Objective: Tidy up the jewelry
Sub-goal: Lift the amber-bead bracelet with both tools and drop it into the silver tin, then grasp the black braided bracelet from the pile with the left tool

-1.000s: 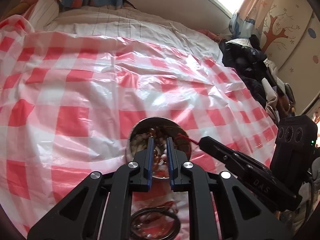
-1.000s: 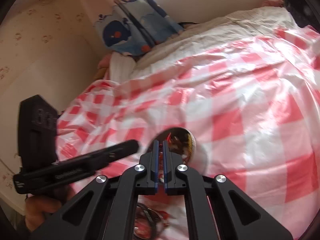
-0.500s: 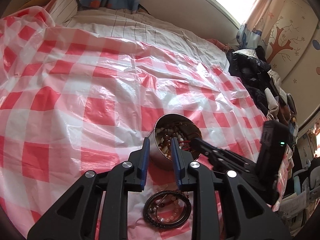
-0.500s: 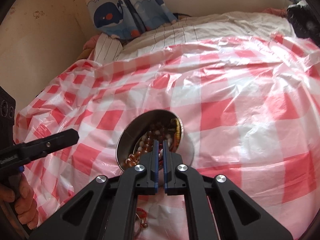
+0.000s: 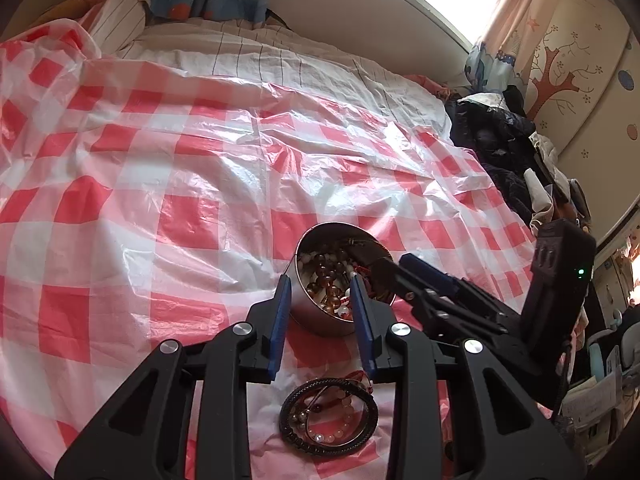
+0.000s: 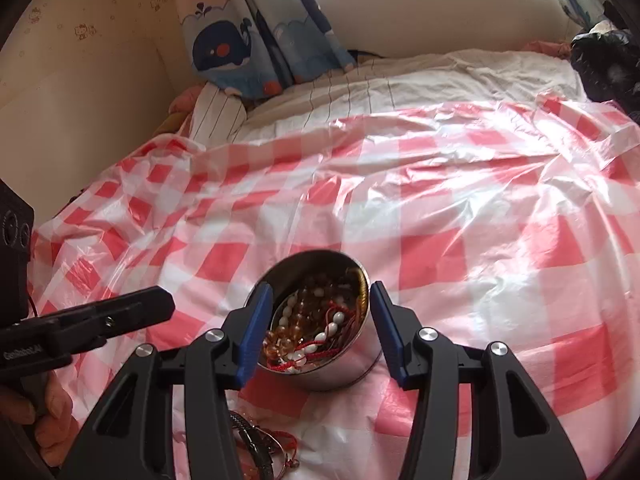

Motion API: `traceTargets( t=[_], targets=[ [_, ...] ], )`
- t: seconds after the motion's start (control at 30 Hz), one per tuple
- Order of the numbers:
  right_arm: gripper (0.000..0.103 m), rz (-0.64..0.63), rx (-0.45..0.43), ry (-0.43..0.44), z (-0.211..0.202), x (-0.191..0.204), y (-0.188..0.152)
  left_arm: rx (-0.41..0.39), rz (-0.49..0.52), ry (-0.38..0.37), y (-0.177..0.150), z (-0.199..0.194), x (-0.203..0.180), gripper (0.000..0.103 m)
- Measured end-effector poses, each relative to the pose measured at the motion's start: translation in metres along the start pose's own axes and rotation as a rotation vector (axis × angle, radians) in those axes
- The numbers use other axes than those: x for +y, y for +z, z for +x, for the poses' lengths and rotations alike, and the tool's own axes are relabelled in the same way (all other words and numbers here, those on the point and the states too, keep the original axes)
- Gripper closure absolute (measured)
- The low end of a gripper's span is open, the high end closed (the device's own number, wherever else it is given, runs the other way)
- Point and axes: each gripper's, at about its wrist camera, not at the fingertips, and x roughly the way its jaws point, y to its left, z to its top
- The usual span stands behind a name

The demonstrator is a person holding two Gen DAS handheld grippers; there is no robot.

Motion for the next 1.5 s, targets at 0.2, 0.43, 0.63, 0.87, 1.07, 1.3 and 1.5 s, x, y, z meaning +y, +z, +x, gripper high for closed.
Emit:
traceTargets(
  t=[0.2, 0.43, 0.63, 0.87, 1.07, 1.3, 1.5],
  targets=[
    [0.053, -0.025, 0.037, 0.014, 0.013, 0.007, -0.003, -0.004, -0.007, 0.002, -0.001, 0.0, 0.003, 0.074],
    [0.046, -0.079, 0.138, 0.1, 0.027, 0.021, -0.008, 0.005, 0.004, 0.013, -0.002, 0.002, 0.004, 0.073],
    [0.033, -0.182, 0.182, 0.116, 0.022, 0.041, -0.013, 0.003, 0.0, 0.027, -0.002, 0.002, 0.006, 0.07],
    [0.028, -0.128, 0.162, 0.105, -0.003, 0.019, -0.007, 0.008, -0.001, 0.033, -0.003, 0.004, 0.008, 0.068],
    [0.027, -0.086, 0.169, 0.082, -0.021, 0.003, -0.011, 0.027, 0.032, 0.055, -0.01, 0.006, 0.003, 0.066],
    [0.027, -0.028, 0.164, 0.049, -0.051, -0.012, -0.037, 0.1, 0.155, 0.114, -0.04, 0.011, -0.007, 0.066],
    [0.027, -0.03, 0.186, 0.071, -0.058, -0.006, -0.055, 0.16, 0.284, 0.161, -0.063, 0.022, -0.017, 0.066]
  ],
)
